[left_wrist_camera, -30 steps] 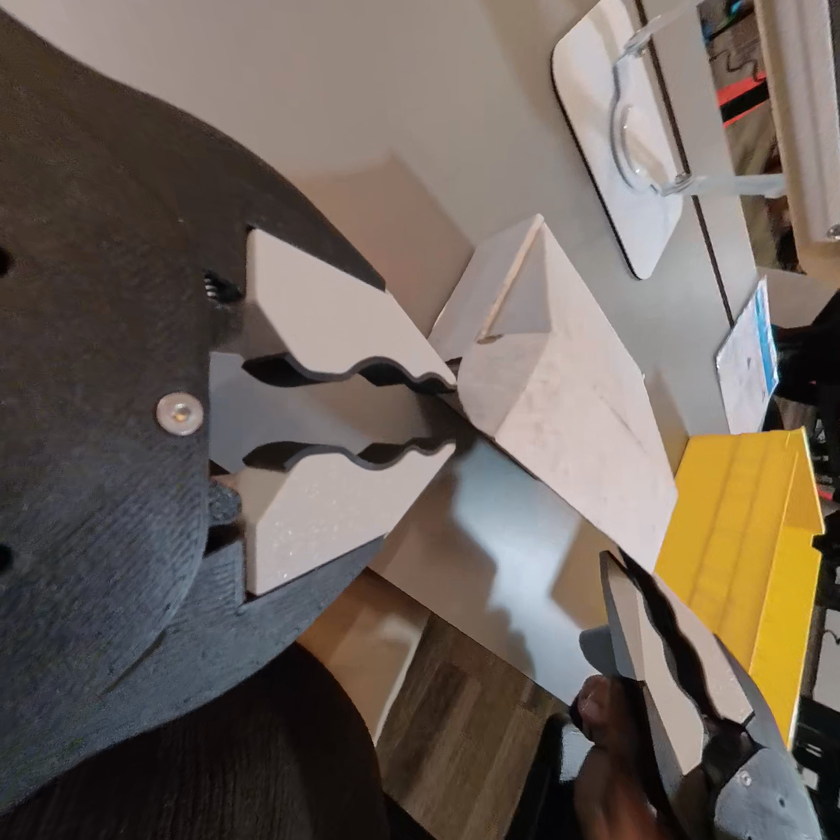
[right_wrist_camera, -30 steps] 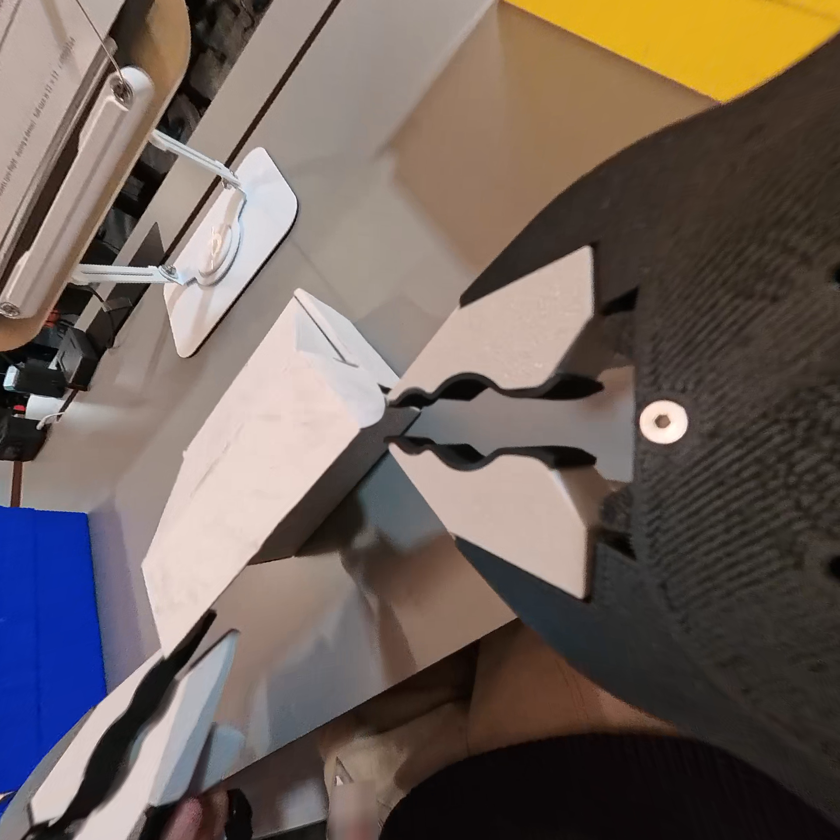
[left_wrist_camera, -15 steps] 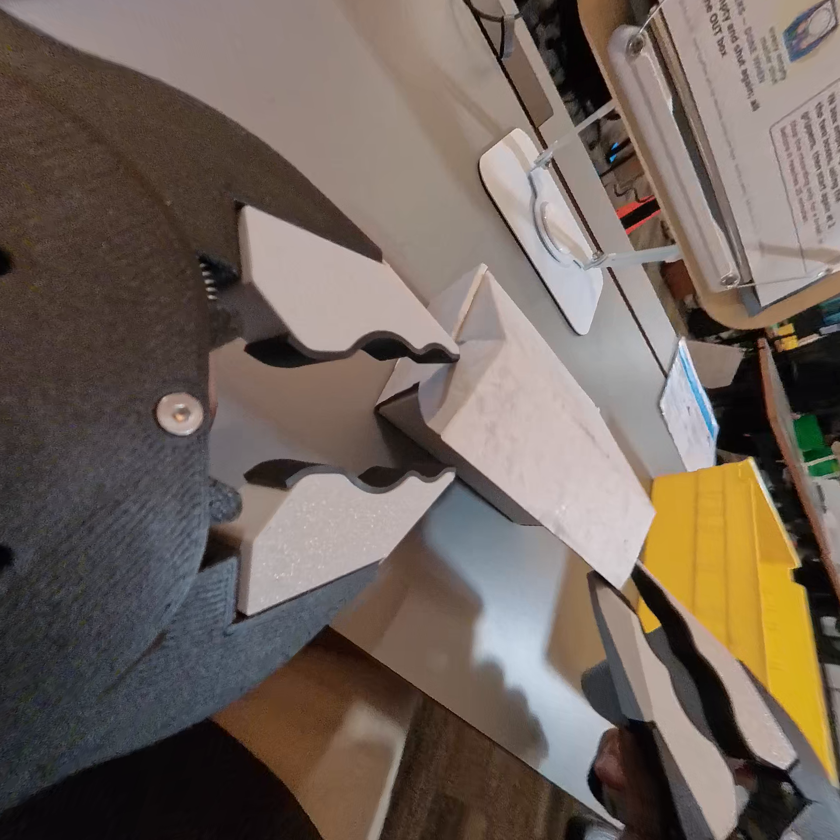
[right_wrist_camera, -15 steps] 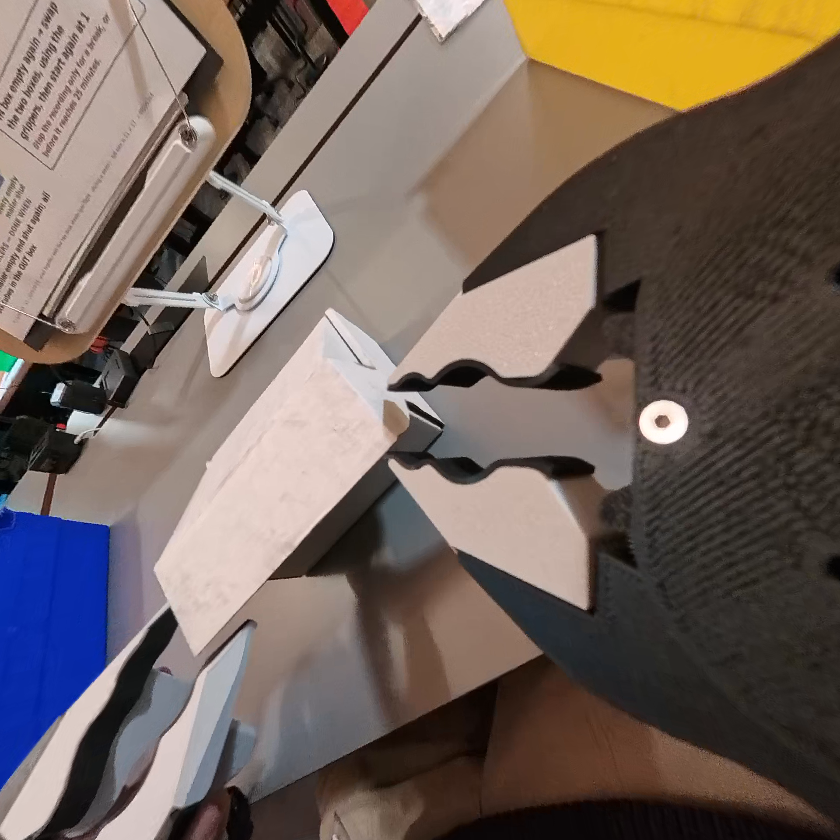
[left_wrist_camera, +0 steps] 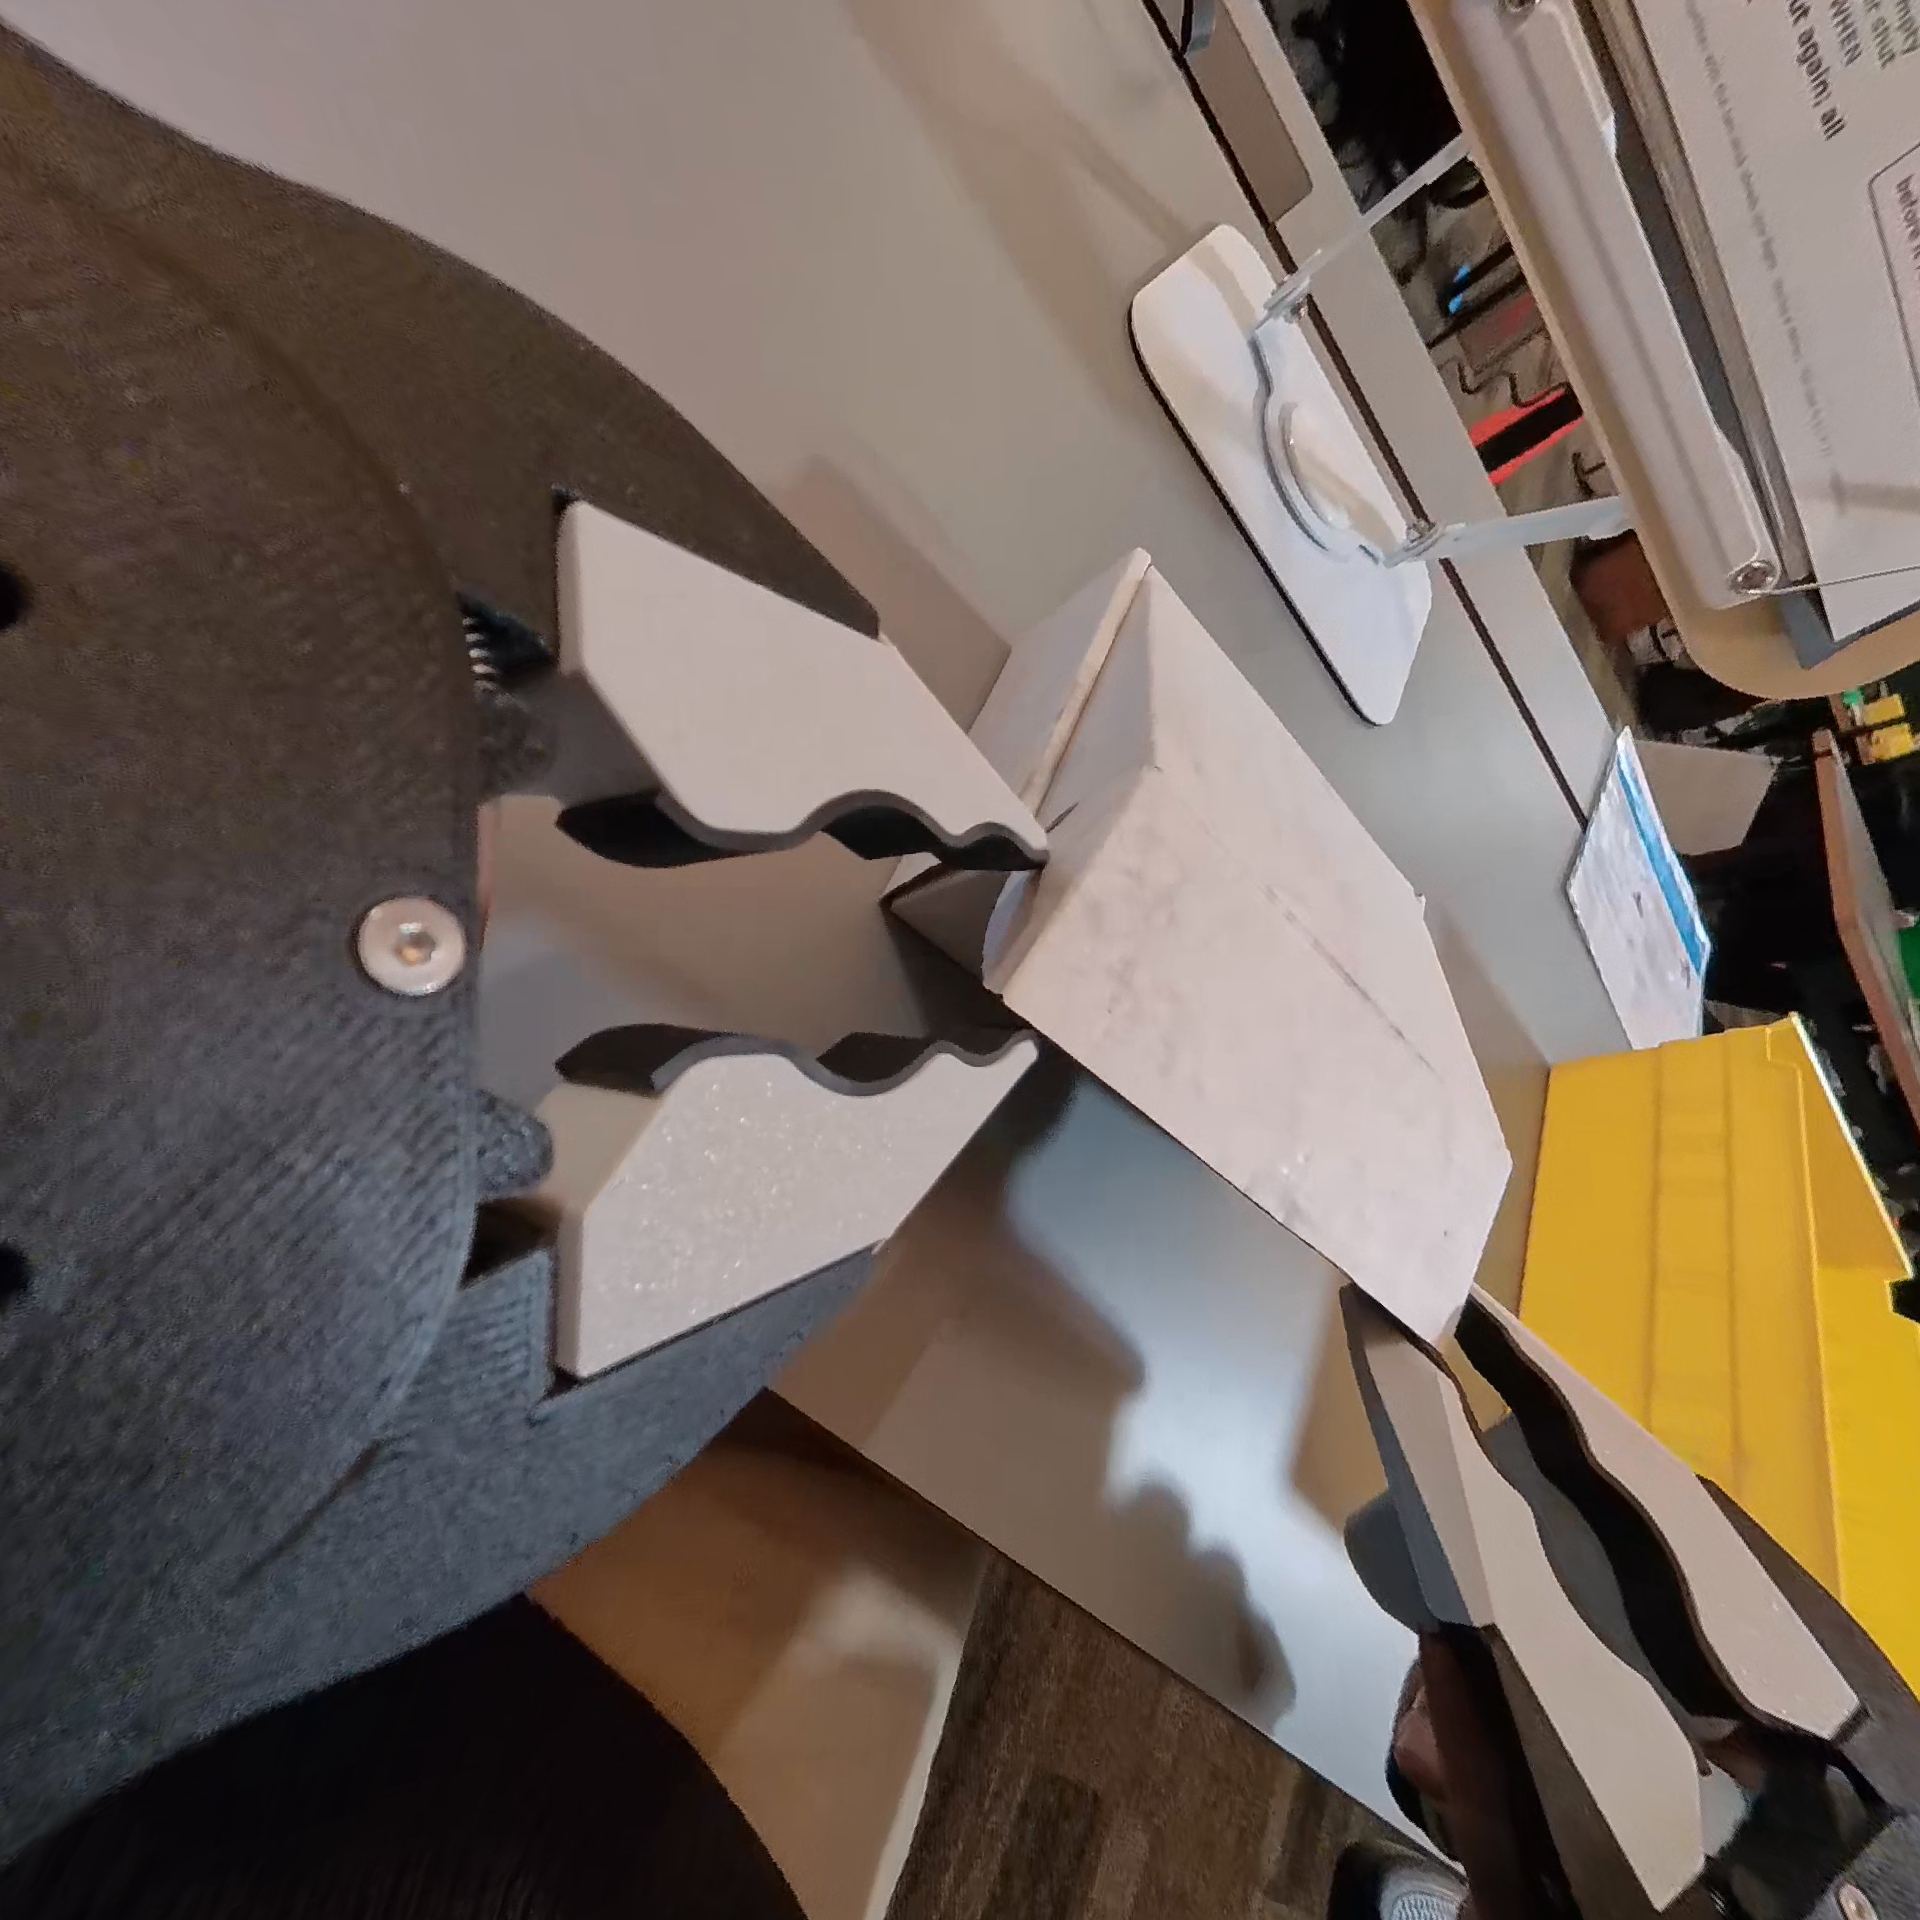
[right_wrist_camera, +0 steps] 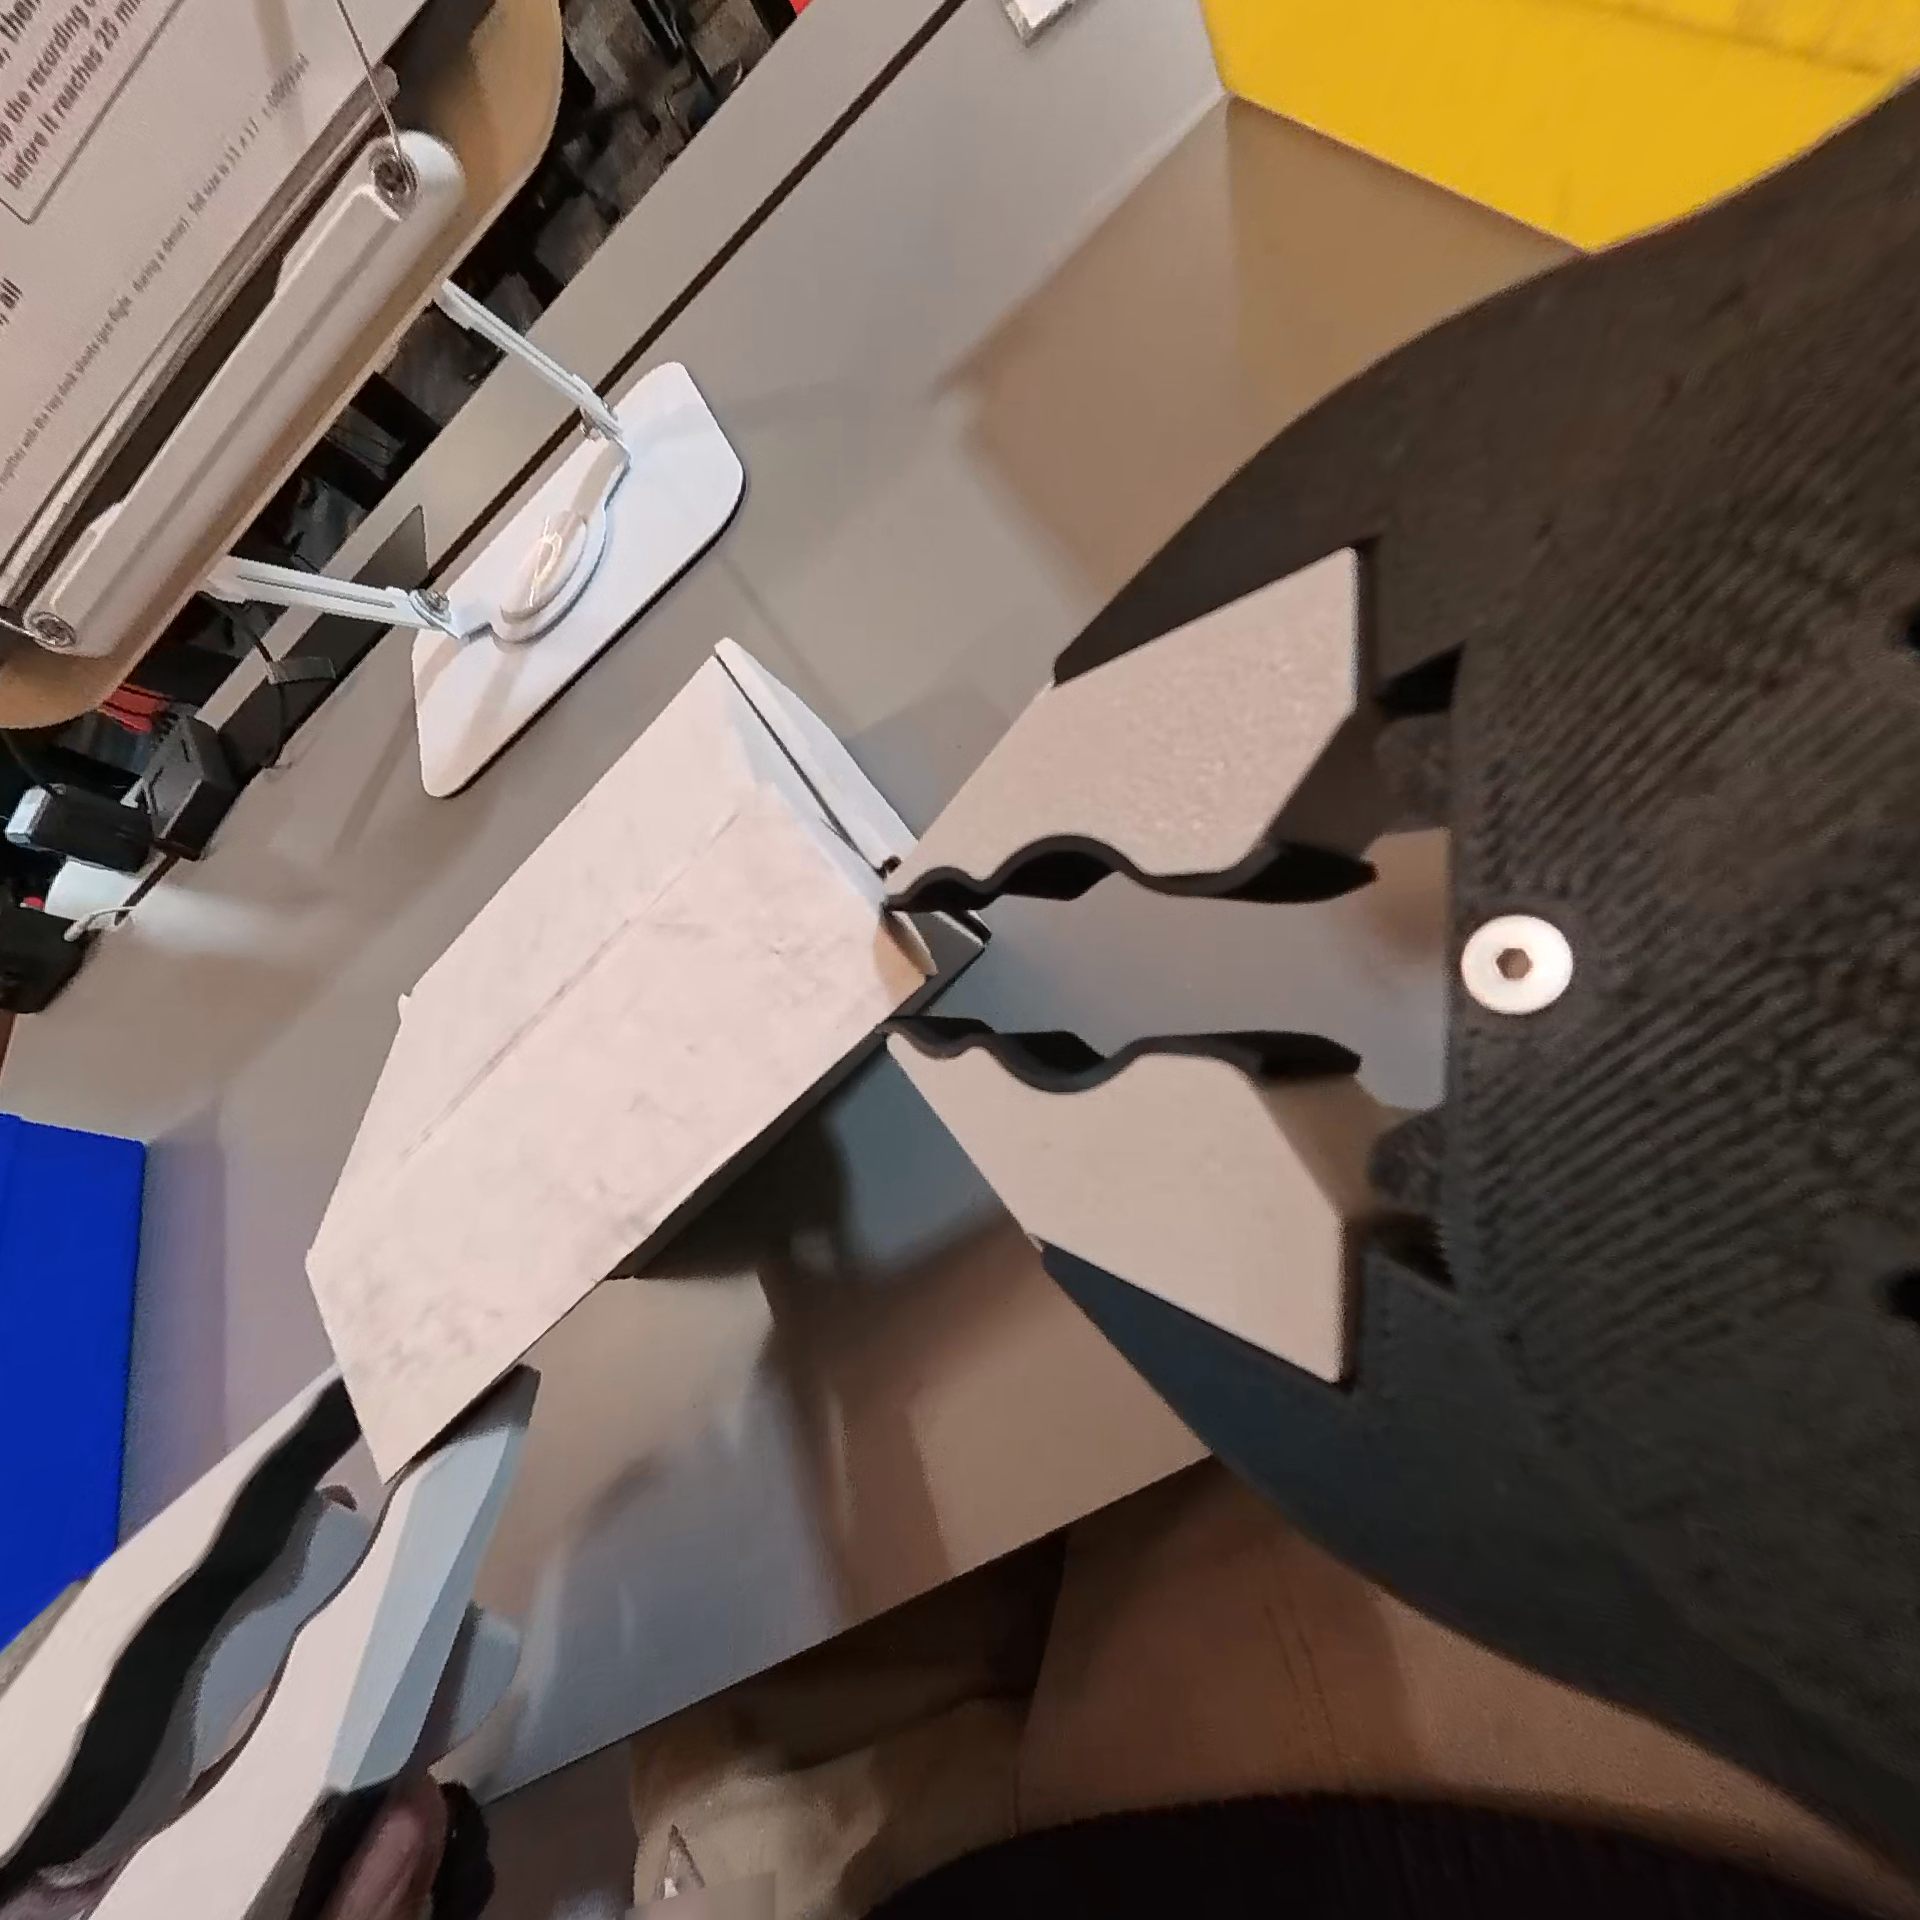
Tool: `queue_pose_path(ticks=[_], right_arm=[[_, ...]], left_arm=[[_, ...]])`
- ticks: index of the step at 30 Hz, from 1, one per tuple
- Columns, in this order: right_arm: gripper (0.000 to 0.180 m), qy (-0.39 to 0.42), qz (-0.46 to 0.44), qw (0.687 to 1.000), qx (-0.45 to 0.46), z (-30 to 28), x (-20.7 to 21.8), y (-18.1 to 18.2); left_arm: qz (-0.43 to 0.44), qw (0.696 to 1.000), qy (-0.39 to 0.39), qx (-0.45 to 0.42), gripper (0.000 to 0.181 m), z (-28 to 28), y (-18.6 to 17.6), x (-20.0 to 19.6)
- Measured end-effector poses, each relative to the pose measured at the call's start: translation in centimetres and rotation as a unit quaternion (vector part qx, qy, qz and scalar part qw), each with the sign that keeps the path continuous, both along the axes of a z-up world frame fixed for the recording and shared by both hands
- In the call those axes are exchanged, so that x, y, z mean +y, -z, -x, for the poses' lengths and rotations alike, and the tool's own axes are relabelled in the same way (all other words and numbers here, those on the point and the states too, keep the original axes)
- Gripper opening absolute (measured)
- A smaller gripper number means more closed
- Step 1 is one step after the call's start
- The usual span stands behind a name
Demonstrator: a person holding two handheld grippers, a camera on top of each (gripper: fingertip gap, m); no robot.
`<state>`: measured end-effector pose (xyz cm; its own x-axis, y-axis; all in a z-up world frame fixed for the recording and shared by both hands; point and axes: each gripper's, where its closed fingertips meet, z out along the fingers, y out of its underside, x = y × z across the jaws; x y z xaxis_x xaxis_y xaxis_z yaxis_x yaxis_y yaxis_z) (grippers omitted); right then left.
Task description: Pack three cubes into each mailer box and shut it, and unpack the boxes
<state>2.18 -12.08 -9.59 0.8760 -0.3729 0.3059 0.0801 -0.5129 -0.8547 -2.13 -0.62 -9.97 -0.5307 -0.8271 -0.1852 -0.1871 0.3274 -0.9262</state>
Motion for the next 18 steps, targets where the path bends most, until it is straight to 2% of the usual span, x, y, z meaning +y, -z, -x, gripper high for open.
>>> queue_pose_path(ticks=[9,14,18], right_arm=[[0.017,0.002,0.031,0.999,-0.038,0.03,-0.05,0.08],[0.013,0.012,0.076,0.992,-0.101,-0.11,-0.06,-0.03],[0.010,0.012,0.075,0.992,-0.106,-0.05,0.02,-0.28]], left_arm=[[-0.029,1.000,0.002,0.003,0.024,0.18,0.63,-0.07],[-0.082,0.996,-0.015,-0.029,0.011,-0.08,0.45,0.62],[-0.096,0.994,-0.020,-0.040,0.007,-0.13,0.27,0.87]])
